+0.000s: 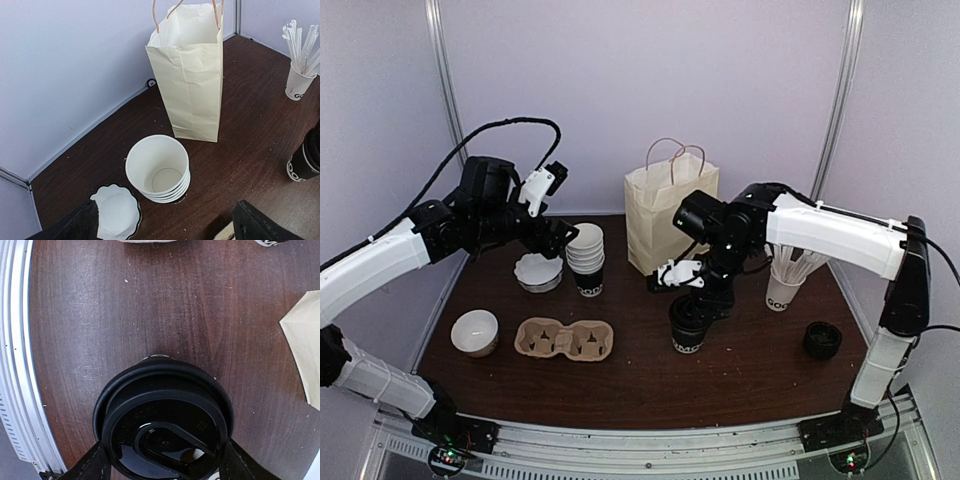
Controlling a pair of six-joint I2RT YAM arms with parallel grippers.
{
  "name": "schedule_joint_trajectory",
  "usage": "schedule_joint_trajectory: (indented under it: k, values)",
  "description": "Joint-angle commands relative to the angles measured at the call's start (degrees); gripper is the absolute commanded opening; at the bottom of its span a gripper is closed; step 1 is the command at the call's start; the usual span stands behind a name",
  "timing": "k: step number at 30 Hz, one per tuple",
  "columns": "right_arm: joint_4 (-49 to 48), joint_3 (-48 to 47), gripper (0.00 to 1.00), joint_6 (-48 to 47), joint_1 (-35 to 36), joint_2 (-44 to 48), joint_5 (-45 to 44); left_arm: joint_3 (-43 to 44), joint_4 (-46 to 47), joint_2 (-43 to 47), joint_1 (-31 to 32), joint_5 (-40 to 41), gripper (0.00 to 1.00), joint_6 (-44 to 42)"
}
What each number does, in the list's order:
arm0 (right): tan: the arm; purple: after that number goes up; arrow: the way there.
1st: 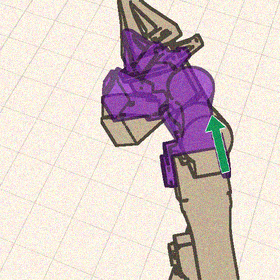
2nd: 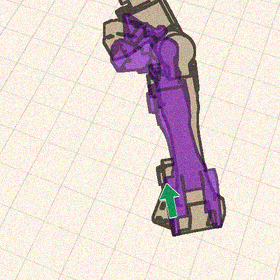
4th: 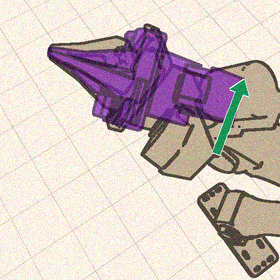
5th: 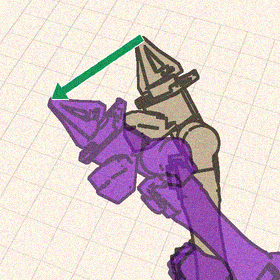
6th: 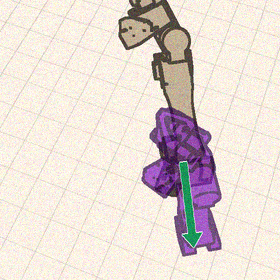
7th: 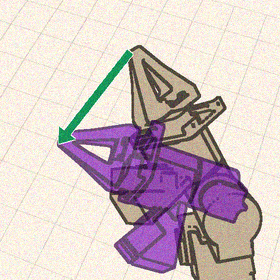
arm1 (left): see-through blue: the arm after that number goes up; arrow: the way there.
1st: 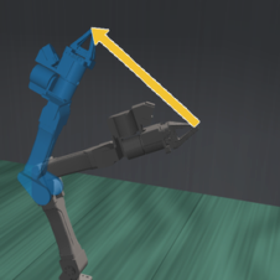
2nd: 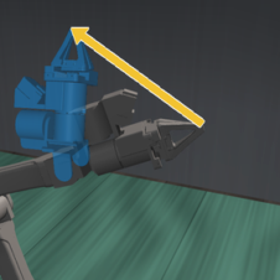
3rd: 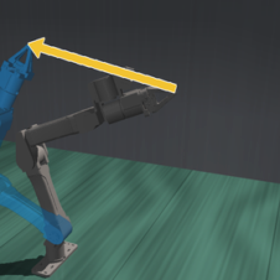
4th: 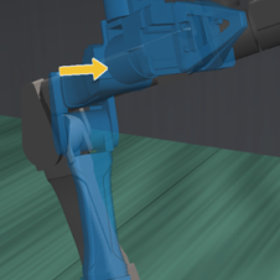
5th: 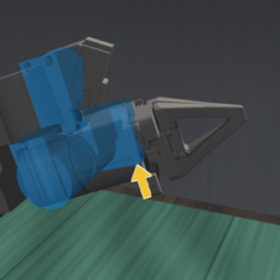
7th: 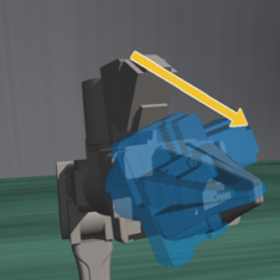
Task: Pack the takeout coffee
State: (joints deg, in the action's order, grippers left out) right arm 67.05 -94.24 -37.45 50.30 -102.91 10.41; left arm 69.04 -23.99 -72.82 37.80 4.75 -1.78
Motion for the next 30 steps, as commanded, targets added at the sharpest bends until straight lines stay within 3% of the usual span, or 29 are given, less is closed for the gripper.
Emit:
schedule_joint_trajectory:
  k: [1,10,15,30]
  values:
    - [0.6,2.2,0.66,1.1,-4.0,6.9,0.0,0.8,1.7,-0.9,-0.4,-0.4,0.97,0.2]
    - [1.1,10.8,0.66,1.7,-17.2,20.0,5.7,1.0,1.3,-1.5,-0.7,0.8,0.98,-0.4]
    - [2.2,16.4,0.66,-0.4,-23.9,25.1,4.1,1.1,1.2,-1.8,-1.0,0.7,0.97,-0.4]
    - [2.7,29.8,0.66,-1.6,-30.5,34.6,-1.5,1.5,0.8,-1.9,-1.6,-0.3,0.98,0.0]
